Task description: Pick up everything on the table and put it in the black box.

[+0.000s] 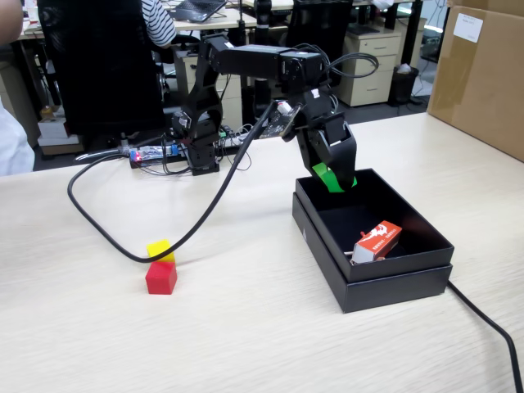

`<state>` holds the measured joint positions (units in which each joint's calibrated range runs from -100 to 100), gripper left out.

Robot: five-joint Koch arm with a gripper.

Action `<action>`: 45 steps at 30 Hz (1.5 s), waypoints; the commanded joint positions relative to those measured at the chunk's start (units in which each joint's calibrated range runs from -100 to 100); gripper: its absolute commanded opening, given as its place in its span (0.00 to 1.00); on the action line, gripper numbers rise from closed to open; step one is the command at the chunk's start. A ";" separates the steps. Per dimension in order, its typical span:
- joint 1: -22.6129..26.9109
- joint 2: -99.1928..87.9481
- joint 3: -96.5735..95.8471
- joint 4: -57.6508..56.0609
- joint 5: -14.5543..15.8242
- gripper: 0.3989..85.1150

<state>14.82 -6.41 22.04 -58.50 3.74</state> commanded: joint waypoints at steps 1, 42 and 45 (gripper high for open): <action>0.29 -1.34 0.53 -0.38 0.20 0.05; -3.91 -28.42 0.98 -2.37 -1.86 0.46; -6.64 -32.55 -1.74 -2.37 -3.37 0.46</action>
<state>9.94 -33.20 18.76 -60.74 2.52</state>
